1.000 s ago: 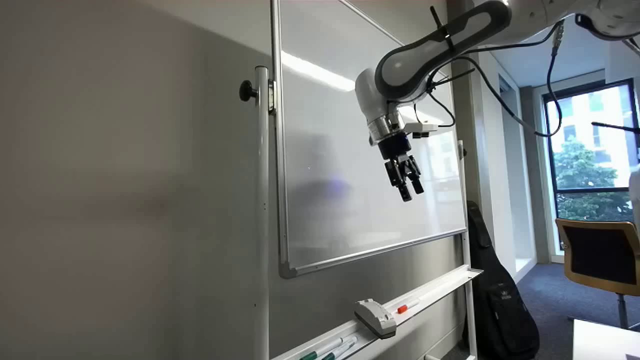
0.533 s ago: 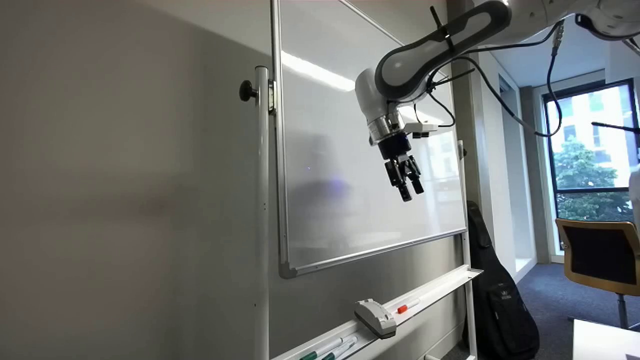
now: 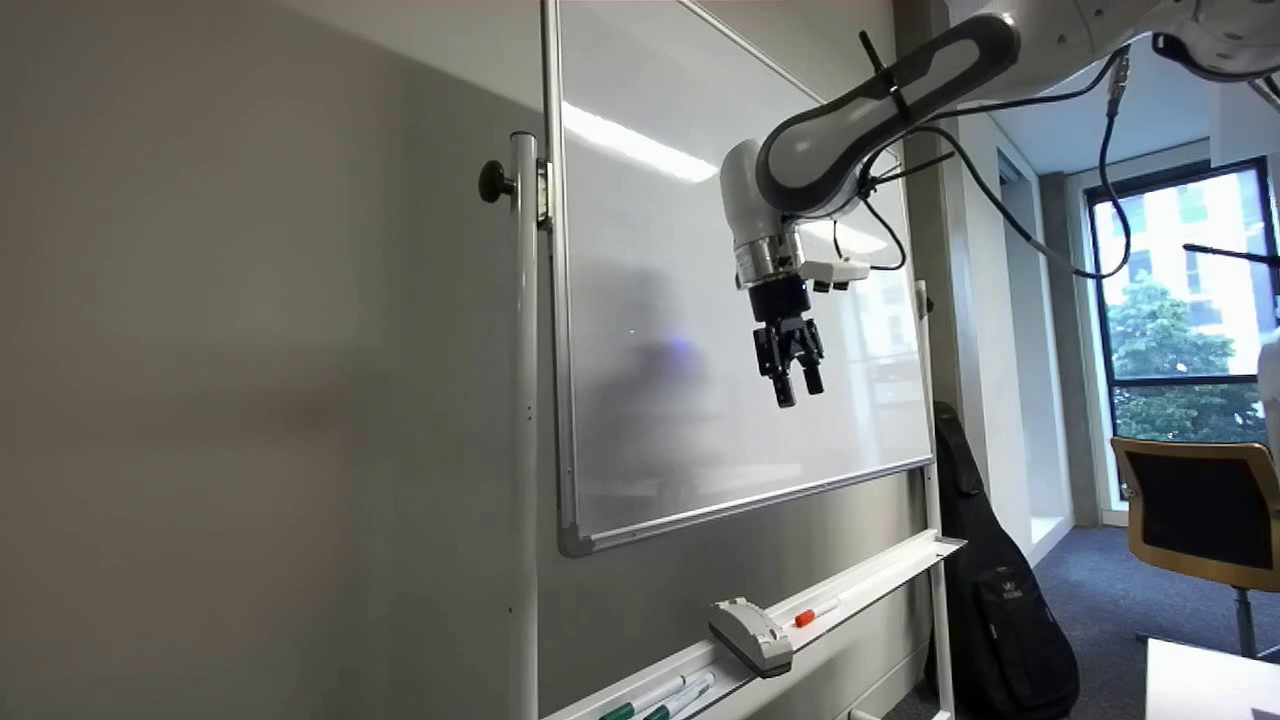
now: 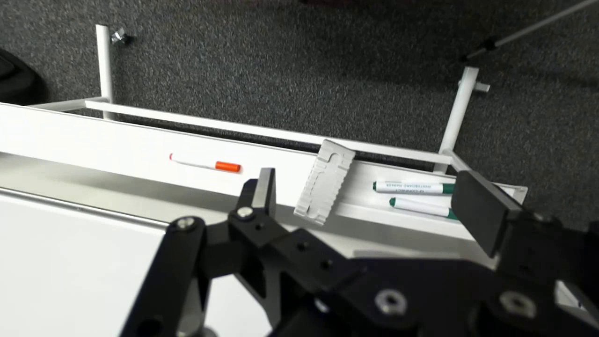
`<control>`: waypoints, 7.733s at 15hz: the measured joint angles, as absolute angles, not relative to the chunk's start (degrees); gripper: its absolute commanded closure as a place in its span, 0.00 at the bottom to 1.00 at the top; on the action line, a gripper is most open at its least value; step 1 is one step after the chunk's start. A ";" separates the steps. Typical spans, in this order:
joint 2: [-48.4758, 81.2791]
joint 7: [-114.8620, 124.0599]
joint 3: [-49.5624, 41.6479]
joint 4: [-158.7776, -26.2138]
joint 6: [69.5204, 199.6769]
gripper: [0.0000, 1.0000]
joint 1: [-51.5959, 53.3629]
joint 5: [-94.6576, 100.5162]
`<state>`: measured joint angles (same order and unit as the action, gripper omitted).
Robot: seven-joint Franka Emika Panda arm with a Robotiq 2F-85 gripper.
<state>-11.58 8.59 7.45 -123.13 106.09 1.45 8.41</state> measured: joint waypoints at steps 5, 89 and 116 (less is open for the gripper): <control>-8.30 9.92 3.90 -130.47 117.06 0.00 1.25 8.29; 35.74 18.68 -6.22 -121.83 152.10 0.00 9.13 1.91; 33.12 19.82 -16.50 -127.18 164.86 0.62 20.33 3.94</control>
